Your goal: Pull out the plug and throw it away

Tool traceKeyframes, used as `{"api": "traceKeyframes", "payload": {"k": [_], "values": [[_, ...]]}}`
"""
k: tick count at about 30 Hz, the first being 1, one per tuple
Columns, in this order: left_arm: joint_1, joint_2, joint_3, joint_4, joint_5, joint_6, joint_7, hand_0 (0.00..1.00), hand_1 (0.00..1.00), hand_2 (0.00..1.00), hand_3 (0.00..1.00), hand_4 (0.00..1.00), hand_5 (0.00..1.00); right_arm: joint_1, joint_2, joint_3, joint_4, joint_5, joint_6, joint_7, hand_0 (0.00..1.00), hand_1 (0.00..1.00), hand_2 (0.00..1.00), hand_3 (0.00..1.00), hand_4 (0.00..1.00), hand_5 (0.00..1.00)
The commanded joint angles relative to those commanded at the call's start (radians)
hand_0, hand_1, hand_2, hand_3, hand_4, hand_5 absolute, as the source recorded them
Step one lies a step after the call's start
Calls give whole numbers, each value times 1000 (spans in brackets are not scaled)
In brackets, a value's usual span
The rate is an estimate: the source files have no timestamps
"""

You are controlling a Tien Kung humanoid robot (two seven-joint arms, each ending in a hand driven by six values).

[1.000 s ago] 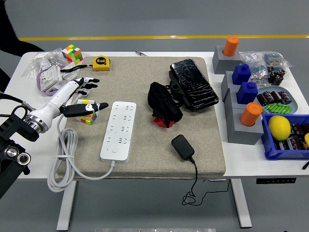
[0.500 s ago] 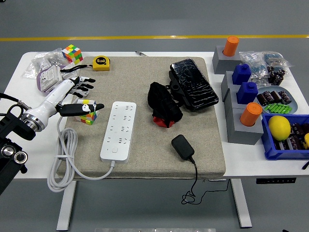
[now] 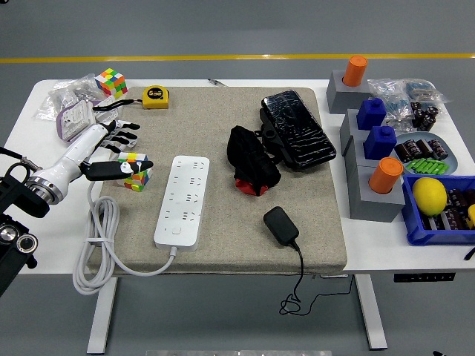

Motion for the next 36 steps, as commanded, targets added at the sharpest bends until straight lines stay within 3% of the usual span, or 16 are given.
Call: {"api": "traceKeyframes", "payload": {"k": [36], "values": [[-27, 18, 4, -4, 1, -8, 0, 542, 704, 736, 796, 939, 427, -1, 4, 1, 0, 9, -1, 1, 640, 678, 686, 605, 998, 483]]}}
